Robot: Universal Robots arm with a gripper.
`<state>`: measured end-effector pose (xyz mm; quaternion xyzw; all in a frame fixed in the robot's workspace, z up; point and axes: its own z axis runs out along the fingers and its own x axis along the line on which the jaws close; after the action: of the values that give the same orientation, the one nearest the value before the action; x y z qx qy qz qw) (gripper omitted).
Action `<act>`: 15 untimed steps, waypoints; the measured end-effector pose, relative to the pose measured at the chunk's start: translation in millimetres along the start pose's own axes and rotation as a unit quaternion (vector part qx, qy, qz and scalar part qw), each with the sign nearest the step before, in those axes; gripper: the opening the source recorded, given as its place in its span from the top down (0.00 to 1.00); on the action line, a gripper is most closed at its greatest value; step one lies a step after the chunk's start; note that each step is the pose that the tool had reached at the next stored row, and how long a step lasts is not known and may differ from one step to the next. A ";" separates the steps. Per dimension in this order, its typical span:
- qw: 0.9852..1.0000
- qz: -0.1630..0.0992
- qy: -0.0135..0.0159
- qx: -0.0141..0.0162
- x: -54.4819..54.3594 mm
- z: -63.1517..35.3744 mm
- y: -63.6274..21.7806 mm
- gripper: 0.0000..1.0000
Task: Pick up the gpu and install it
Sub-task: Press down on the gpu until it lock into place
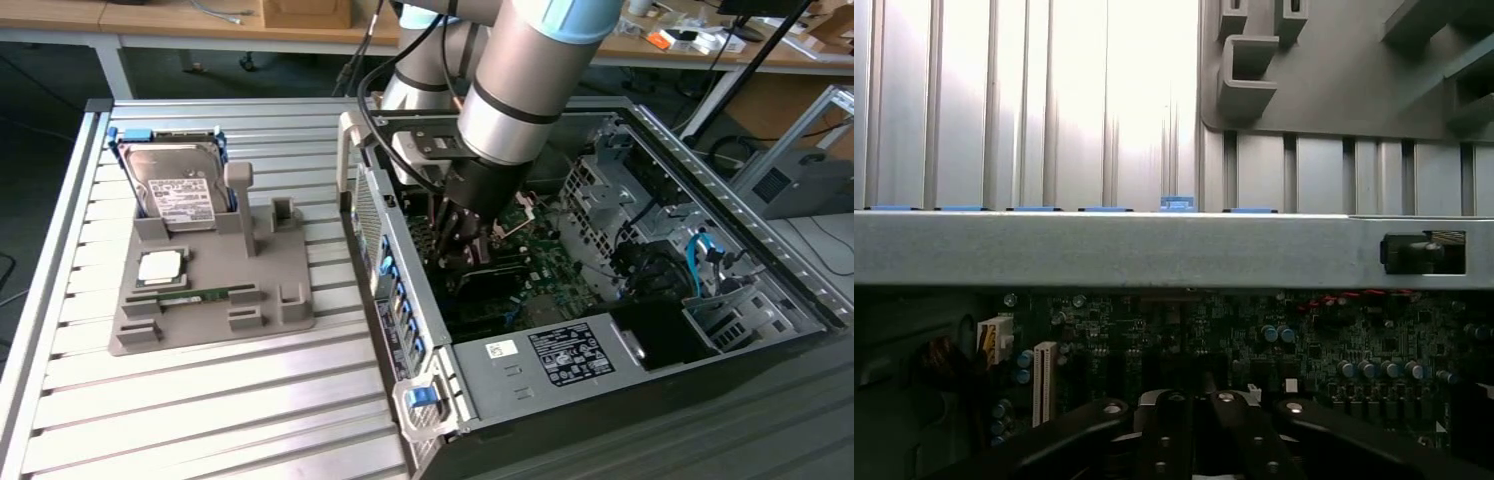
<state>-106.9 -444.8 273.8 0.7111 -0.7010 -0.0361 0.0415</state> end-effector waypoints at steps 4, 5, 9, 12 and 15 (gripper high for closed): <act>1.000 0.000 0.000 0.000 -1.1 0.2 -0.1 0.89; 1.000 0.000 0.000 0.000 -1.5 0.3 -0.1 0.89; 1.000 0.000 0.000 0.000 -2.8 0.3 -0.1 0.89; 1.000 0.000 0.000 0.000 -3.9 0.2 0.0 0.89; 1.000 -0.001 0.000 0.000 -6.4 0.2 -0.1 0.89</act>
<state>-106.9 -438.4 273.5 0.7116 -0.7004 -0.0362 0.0413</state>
